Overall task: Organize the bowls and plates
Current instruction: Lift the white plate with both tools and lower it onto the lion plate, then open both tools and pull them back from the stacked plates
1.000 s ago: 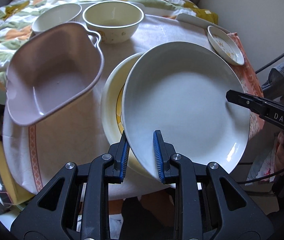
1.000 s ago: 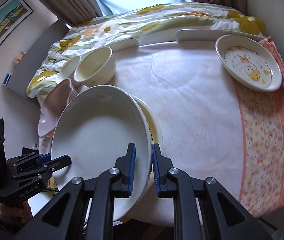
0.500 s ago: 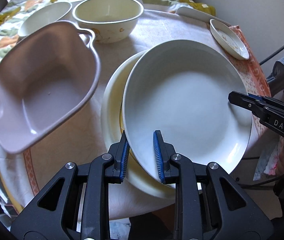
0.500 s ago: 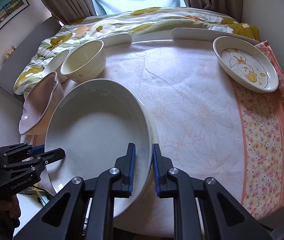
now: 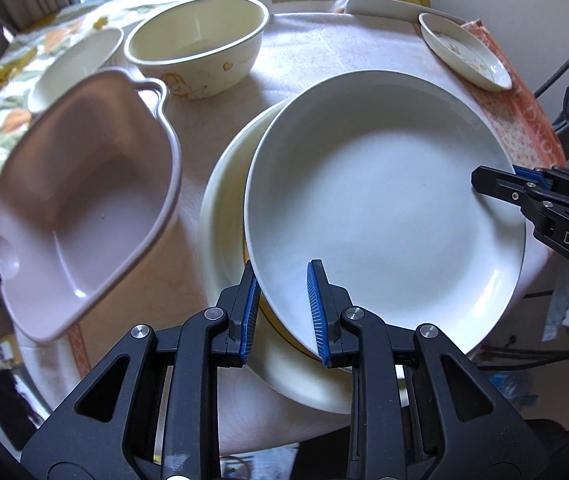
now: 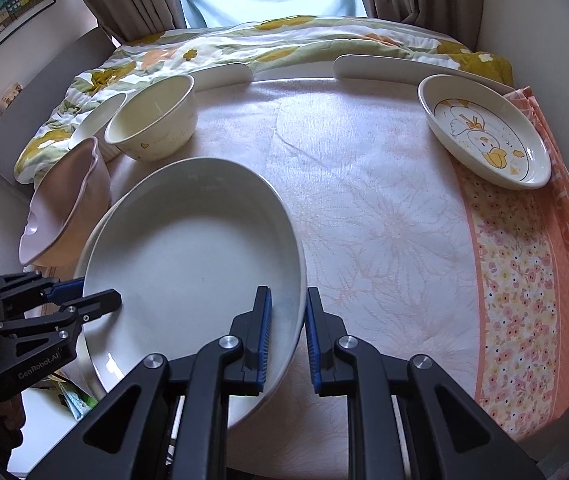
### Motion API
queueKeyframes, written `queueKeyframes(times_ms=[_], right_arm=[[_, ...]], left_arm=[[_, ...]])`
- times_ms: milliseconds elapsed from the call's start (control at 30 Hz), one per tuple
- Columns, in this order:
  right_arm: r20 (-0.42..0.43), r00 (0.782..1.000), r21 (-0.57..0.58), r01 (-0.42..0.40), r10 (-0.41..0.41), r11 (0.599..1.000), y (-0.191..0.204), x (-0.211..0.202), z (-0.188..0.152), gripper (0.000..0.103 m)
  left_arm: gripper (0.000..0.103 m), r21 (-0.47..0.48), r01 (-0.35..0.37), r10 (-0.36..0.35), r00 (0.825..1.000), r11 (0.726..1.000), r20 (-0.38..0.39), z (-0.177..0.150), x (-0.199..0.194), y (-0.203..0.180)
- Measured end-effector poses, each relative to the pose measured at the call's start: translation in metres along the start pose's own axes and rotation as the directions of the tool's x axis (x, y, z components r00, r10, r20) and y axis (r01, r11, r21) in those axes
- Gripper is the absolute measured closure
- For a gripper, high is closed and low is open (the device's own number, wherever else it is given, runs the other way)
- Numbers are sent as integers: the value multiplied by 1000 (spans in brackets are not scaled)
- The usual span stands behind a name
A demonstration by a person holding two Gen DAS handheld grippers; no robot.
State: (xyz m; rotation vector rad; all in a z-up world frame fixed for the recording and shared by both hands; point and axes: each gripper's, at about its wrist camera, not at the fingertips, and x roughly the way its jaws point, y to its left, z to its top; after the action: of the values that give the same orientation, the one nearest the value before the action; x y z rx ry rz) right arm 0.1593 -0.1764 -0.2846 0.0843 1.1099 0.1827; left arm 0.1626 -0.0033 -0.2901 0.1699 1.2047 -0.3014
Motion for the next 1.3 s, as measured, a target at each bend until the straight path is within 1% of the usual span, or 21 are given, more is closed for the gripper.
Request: queueKeyframes(times_ms=[67,133,267,367,600,700,767,867,1067,1167,1233,1267,1300], right_arm=[[5,1000,-9,8,-8,1000,2,1,-1,88],[12,1000,-26,24,-24,999,5,1,-1,88],[25,998,-62,58,-57,996,10,0,-4,88],[31,997,-67,74,-72,995,12,0,-5,88],[44,994,-85,108,-105,991,17,0,-7,88],[52,989,-110,141,-136,984,24,0,-9,88],[54,989,-105,142,-137,984,23,0,-9,88],[57,987,-111,154,-149,982,25,0,-10,88],[60,986,-111,163,-157,980,27,0,-12,88],[60,985,-113,170,-164,979,28,-1,-14,88],[59,984,-116,175,-169,978,28,0,-15,88],[59,984,-116,176,-170,978,28,0,-16,88],[62,984,-113,173,-166,978,28,-1,-17,88]], left_arm=[[81,35,-58,58,998,998,10,-1,-1,-6],[81,81,-120,118,993,990,26,-2,-2,-13],[81,92,-159,156,987,983,34,-3,-2,-17],[81,117,-203,199,979,972,47,-4,-3,-23],[81,186,-314,300,949,931,98,-8,-3,-38],[81,191,-325,309,945,926,107,-9,-3,-40],[81,190,-324,308,945,927,108,-8,-3,-39],[81,200,-339,321,940,919,117,-11,-3,-41],[81,199,-349,329,936,916,128,-15,-4,-44],[81,195,-369,346,927,909,141,-17,-6,-46],[81,189,-390,366,919,901,146,-18,-6,-44],[81,184,-391,368,918,902,146,-19,-7,-43],[81,180,-382,359,922,907,149,-19,-8,-41]])
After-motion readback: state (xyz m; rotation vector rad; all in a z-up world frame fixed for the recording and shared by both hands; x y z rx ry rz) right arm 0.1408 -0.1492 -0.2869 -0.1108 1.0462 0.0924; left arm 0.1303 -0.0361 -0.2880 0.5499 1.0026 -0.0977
